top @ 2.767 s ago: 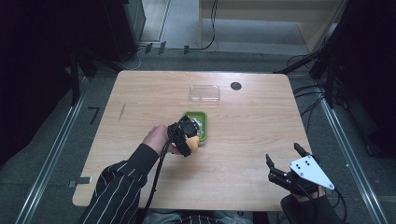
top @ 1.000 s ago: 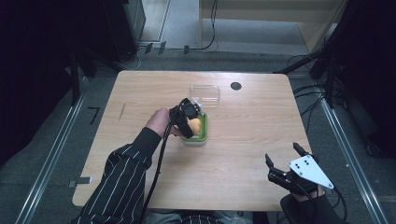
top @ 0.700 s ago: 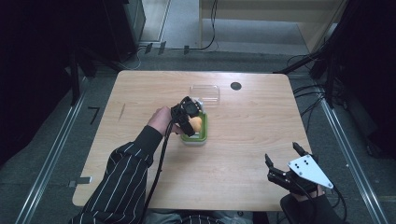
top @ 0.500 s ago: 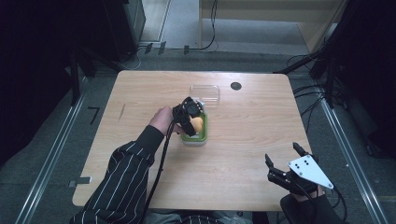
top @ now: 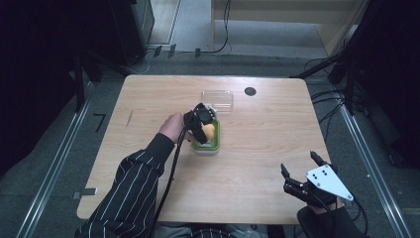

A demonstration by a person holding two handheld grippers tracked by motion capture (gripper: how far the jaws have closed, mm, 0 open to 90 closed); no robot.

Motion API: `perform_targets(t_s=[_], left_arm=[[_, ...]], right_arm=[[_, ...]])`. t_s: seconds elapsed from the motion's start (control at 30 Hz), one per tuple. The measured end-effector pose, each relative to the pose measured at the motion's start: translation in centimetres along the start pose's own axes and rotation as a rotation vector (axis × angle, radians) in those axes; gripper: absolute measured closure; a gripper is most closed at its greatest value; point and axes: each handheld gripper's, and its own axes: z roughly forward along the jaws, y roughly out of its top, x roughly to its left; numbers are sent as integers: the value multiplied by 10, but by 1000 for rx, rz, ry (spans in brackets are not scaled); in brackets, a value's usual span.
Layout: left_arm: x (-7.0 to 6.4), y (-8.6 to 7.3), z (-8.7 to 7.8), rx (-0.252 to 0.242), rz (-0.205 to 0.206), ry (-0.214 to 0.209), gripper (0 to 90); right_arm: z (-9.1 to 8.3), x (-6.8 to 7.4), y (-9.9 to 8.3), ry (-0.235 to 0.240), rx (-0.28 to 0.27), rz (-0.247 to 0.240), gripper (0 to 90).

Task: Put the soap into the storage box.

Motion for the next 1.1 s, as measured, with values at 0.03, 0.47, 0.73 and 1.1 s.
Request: perform_targets(t_s=[0.03, 0.47, 0.73, 1.1], left_arm=[[0, 0, 1, 4, 6, 0, 395], [0, 7, 14, 23, 19, 2, 394], [-1, 8, 19, 38, 21, 20, 393], [0, 8, 22, 39, 21, 22, 391]], right_arm=[[0, 0, 0, 0, 0, 0, 133], [0, -1, -1, -1, -1, 1, 134], [-1, -1, -1, -1, 0, -1, 134], [-1, -1, -1, -3, 1, 3, 133]])
